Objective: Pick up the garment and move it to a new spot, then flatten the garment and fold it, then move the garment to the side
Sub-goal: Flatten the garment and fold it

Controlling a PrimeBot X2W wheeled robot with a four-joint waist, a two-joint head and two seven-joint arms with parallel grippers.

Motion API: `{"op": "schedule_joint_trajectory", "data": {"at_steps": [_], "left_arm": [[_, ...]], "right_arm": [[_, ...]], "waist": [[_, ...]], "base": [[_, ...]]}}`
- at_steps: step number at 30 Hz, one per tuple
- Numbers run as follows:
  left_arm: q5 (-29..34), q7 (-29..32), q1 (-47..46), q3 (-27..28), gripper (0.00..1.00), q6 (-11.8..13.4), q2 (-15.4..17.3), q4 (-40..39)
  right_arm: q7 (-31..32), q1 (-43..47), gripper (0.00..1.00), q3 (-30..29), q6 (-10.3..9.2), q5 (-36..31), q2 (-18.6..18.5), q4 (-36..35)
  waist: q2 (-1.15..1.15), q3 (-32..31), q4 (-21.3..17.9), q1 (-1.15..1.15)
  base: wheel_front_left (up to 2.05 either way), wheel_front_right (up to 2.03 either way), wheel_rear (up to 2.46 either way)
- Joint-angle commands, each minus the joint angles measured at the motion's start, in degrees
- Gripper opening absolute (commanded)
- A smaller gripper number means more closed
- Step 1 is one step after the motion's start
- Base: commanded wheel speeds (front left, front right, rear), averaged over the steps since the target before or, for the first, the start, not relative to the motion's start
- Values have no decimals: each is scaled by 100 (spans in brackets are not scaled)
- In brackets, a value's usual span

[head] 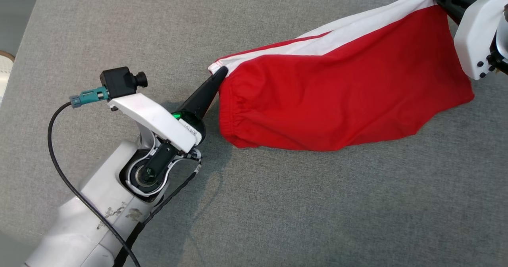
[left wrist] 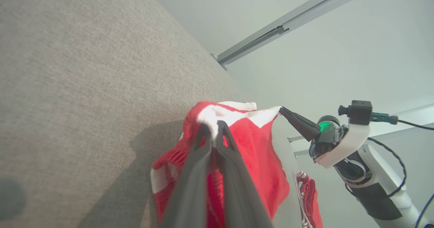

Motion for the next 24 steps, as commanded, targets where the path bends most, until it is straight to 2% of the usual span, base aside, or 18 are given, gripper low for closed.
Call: {"op": "schedule_joint_trajectory", "data": {"at_steps": [1,16,19,20,21,22,23,24], "left_arm": [[65,-61,-118,49,0,-9,-41,41],[142,-217,-282,119,0,-9,-362,273],[165,-192,-314,94,0,-9,-395,278],[170,-190,-318,87,0,-9,-405,282],[178,-188,-321,84,0,-9,-414,284],[177,-172,-322,70,9,-9,-422,286],[188,-145,-317,39,21,-9,-424,291],[192,-88,-305,-2,48,-9,-421,284]], "right_arm": [[22,-85,0,34,-2,31,-6,75],[-54,-331,0,162,-2,0,88,505],[-244,-400,0,142,-2,-62,160,760],[-302,-415,5,119,-2,-36,201,823],[-383,-448,39,94,-2,-45,236,913],[-431,-454,100,81,-2,-44,269,991],[-443,-438,100,84,-2,-13,307,1073],[-468,-429,100,87,-2,-4,342,1123]], "waist": [[0,74,54,0],[0,312,192,0],[0,354,218,0],[0,361,223,0],[0,368,225,0],[0,372,227,0],[0,372,226,0],[0,370,224,0]], "base": [[0,0,0],[0,0,0],[0,0,0],[0,0,0],[0,0,0],[0,0,0],[0,0,0],[0,0,0]]}}
